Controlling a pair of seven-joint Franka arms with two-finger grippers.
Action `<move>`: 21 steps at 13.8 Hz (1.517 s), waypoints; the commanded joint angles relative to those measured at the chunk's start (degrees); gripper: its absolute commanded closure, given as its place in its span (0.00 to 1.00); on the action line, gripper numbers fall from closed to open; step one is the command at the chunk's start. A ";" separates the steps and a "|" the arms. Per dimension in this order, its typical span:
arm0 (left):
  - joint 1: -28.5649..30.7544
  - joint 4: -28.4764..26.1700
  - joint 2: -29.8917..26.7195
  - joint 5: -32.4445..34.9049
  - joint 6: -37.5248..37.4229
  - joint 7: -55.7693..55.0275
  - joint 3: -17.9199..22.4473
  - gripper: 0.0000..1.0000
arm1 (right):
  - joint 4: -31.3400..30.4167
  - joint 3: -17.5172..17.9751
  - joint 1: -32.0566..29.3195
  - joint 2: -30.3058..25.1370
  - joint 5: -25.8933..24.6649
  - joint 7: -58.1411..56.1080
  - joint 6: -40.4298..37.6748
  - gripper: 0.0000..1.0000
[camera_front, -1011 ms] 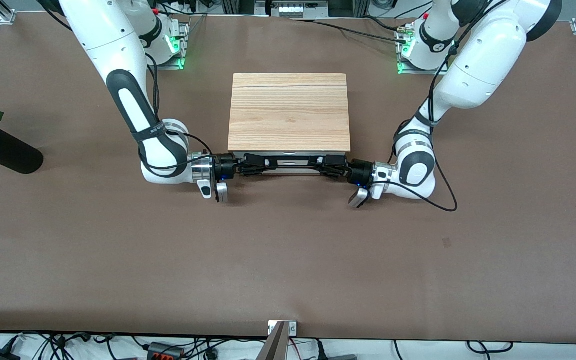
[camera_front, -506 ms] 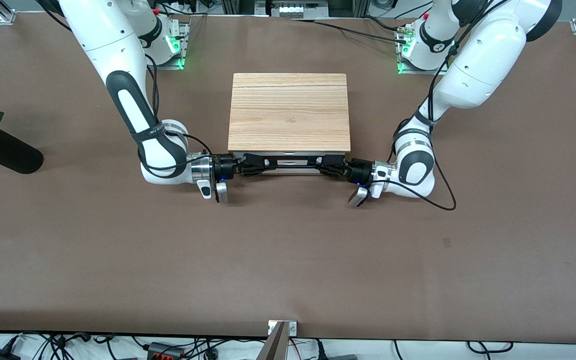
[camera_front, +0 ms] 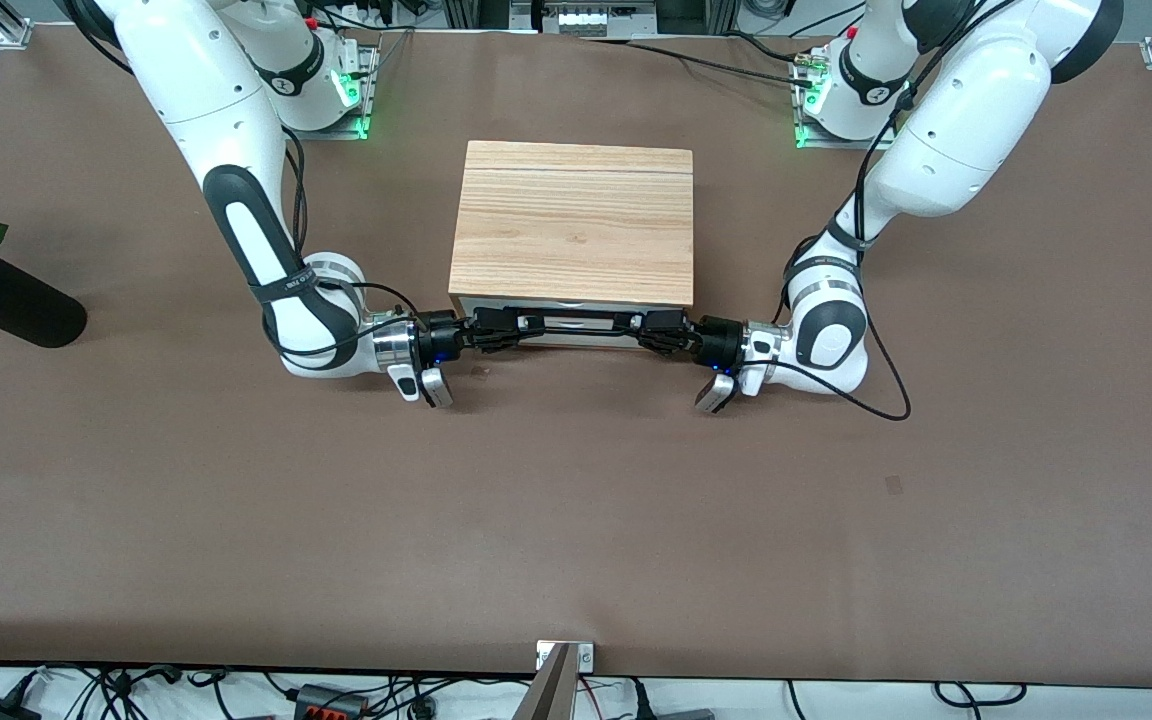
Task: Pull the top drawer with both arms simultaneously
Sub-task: 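Pull the handle outward with both grippers to slide the drawer open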
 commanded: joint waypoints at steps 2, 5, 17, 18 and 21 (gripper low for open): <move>-0.23 0.67 -0.75 -3.12 2.96 0.94 -0.32 0.82 | -0.09 0.61 -0.28 -1.23 -0.08 -0.80 -1.88 1.00; 0.21 1.55 -0.57 -3.12 3.05 0.76 0.03 0.83 | 0.52 0.70 0.95 -1.32 0.27 -0.62 0.23 1.00; 0.30 6.73 0.92 -2.95 6.92 0.76 0.47 0.84 | 7.90 0.78 4.73 0.88 1.06 0.26 8.32 1.00; 0.30 6.74 0.92 -2.86 7.36 0.76 0.47 0.84 | 9.21 0.70 4.64 1.67 1.15 0.26 8.75 1.00; 0.03 6.82 0.92 -2.86 7.97 0.76 0.47 0.84 | 13.69 0.26 4.12 4.21 0.89 0.00 9.90 1.00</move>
